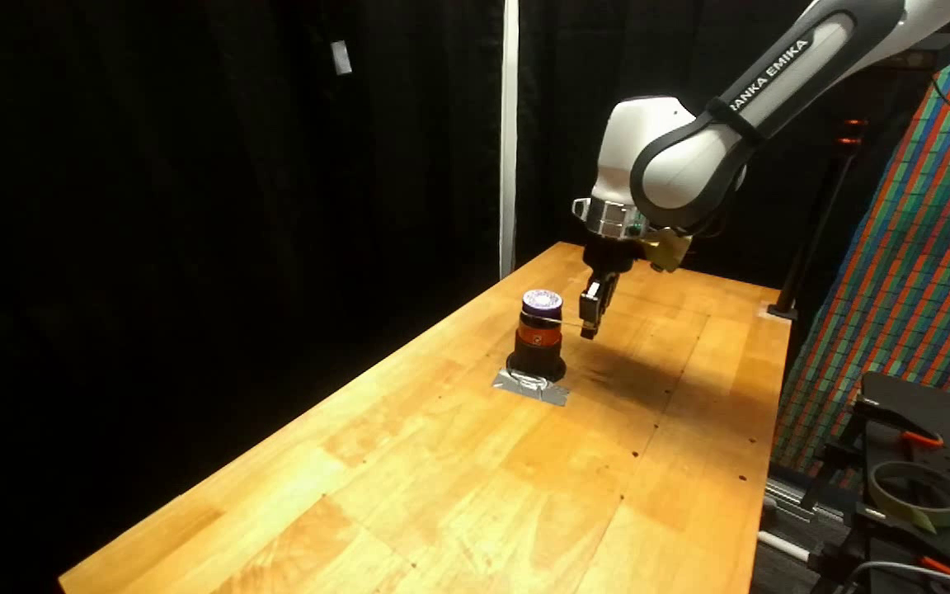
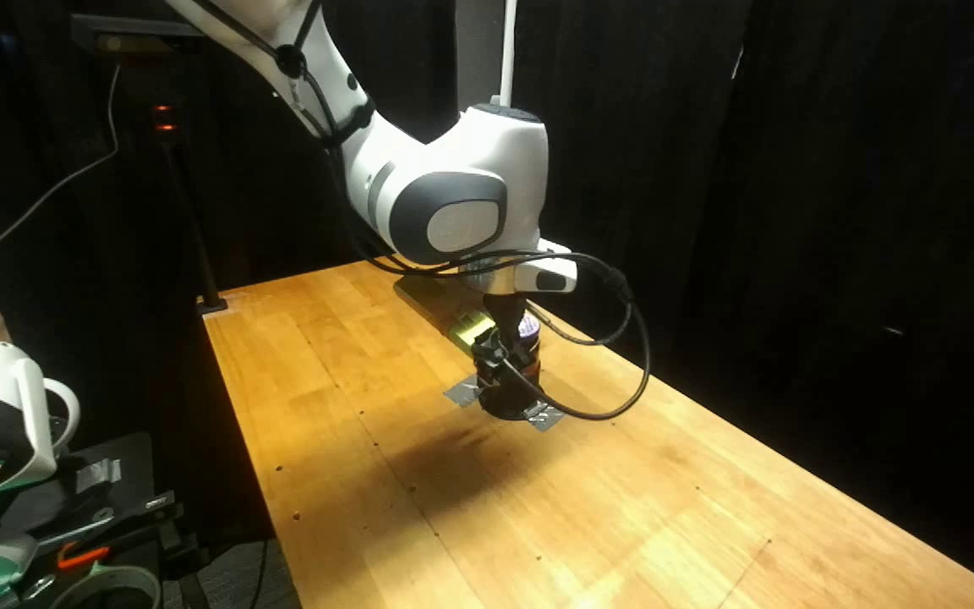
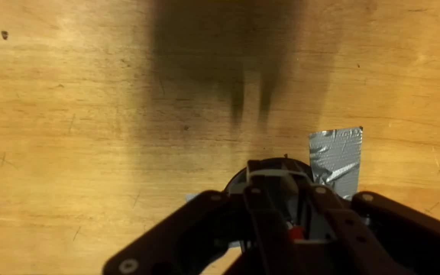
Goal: Put the rubber elastic on the object that is on the table
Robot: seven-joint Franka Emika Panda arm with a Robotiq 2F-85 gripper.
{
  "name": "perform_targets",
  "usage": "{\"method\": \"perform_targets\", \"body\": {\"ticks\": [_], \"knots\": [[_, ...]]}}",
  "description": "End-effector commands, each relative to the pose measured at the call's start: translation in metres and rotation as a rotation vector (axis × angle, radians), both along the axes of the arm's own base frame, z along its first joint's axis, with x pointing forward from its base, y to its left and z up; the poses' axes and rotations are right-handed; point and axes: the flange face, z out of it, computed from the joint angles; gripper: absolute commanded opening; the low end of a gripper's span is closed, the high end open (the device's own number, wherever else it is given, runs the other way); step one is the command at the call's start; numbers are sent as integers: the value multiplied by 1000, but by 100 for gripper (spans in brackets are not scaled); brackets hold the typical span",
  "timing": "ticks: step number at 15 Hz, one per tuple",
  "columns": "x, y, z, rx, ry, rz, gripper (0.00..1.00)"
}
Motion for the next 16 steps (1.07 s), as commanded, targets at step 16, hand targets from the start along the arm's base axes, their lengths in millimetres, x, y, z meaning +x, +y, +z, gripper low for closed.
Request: {"method": "perform_targets", "body": {"ticks": [16], "knots": [[-77, 12, 15, 165, -634, 3, 9]]}}
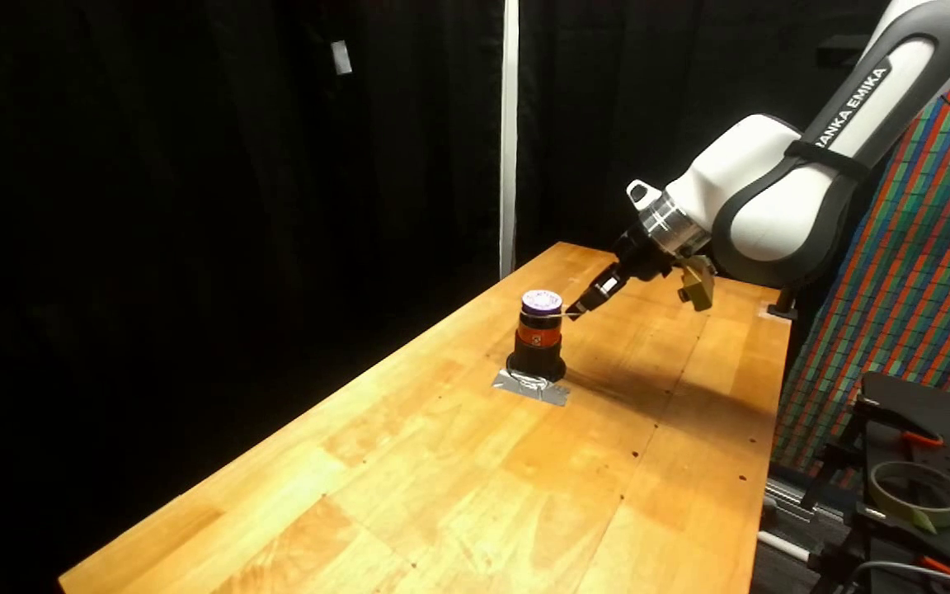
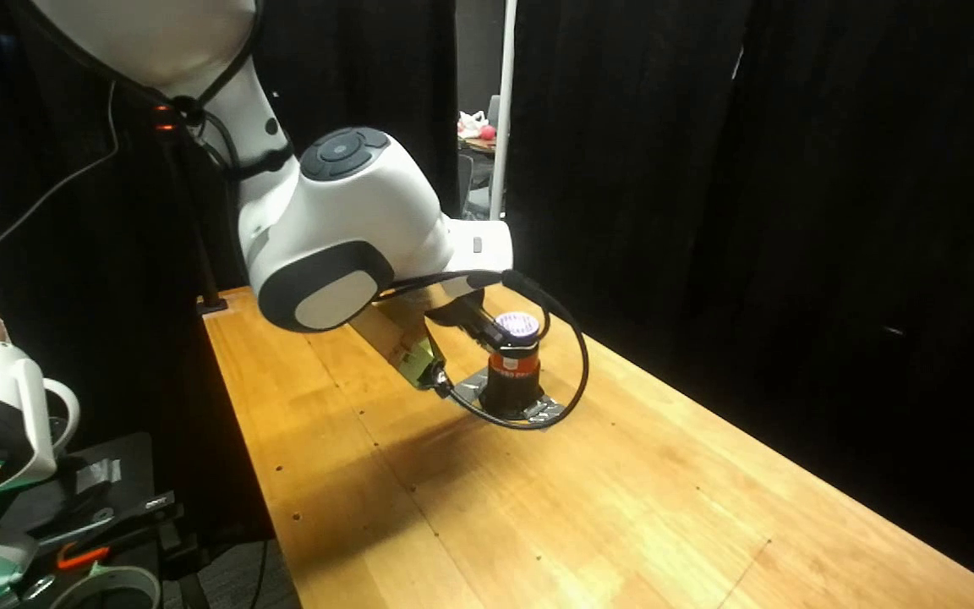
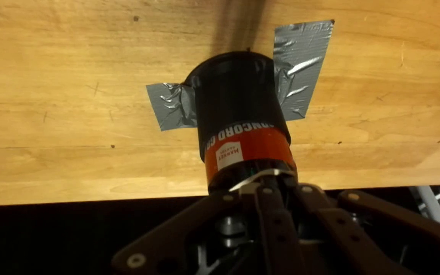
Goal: Put the rubber elastic on the object that is on the table
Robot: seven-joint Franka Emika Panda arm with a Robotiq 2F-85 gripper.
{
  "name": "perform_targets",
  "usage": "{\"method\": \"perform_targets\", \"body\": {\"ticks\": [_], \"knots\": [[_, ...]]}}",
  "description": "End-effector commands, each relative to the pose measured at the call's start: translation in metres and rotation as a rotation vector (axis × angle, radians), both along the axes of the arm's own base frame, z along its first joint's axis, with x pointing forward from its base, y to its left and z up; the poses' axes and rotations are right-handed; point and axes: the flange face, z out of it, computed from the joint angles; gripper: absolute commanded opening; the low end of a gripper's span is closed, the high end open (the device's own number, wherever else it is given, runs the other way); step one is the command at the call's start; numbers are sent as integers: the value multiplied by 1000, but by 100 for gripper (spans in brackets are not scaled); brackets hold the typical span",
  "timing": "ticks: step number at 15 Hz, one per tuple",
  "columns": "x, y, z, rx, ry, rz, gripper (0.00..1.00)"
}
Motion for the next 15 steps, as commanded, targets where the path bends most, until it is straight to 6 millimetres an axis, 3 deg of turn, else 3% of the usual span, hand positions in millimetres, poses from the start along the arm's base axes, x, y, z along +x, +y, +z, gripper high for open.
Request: {"method": "perform_targets", "body": {"ticks": [1, 7, 12, 13, 14, 15], "knots": [[-15, -6, 4, 34, -111, 2, 9], [-30, -19, 1, 93, -223, 17, 10], [-43, -18, 0, 195, -295, 86, 8], [-45, -18, 1, 201, -289, 99, 12], [-44, -20, -3, 214, -235, 89, 34], [-41, -21, -6, 190, -255, 92, 13]]}}
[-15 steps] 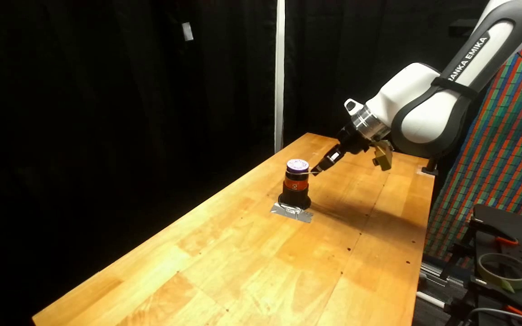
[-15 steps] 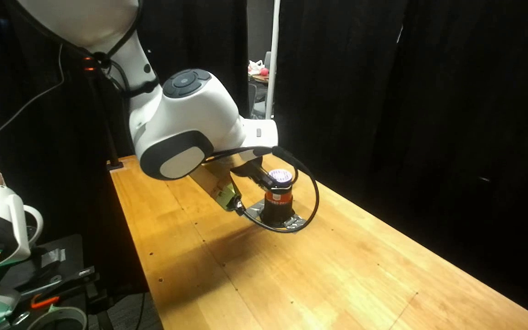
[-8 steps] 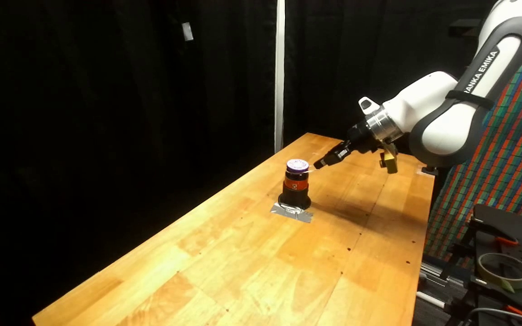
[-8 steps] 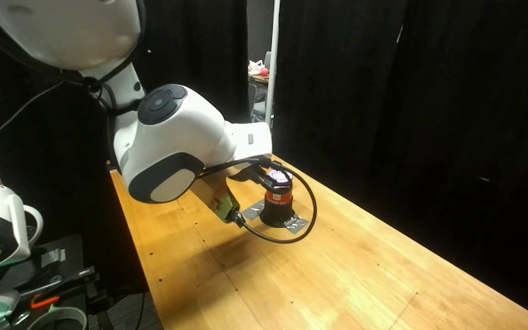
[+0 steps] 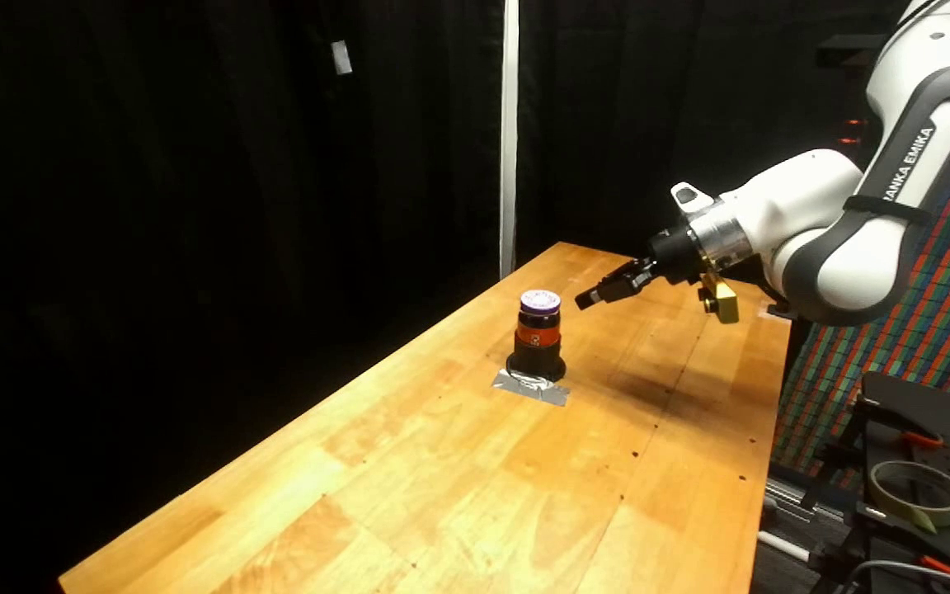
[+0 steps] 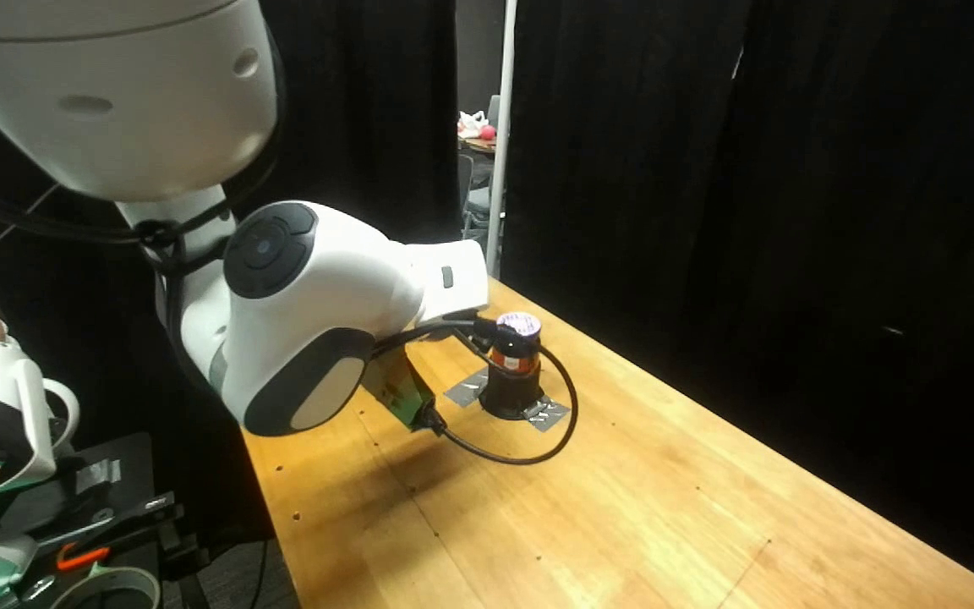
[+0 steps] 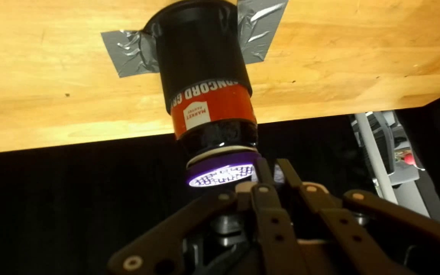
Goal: Put the rubber elastic on the object that is on the table
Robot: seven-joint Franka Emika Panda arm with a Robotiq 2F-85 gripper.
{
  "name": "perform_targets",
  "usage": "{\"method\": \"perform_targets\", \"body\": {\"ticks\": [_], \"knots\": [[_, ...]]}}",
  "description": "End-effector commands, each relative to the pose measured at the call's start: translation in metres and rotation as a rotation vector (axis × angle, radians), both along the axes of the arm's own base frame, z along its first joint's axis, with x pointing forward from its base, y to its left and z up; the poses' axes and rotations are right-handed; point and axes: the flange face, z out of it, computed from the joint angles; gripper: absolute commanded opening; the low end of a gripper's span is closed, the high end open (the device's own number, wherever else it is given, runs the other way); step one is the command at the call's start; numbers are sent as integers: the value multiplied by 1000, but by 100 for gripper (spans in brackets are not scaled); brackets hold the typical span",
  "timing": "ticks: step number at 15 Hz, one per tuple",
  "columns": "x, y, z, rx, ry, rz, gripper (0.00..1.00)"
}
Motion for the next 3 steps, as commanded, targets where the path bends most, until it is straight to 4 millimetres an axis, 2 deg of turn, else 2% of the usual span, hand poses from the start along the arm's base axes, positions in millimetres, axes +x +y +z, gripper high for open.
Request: {"method": "perform_targets", "body": {"ticks": [1, 2, 3], "knots": [[-1, -1, -1, 14, 10, 0, 19], [-2, -2, -3, 20, 17, -1, 29], [-2, -1, -3, 22, 19, -2, 34]]}}
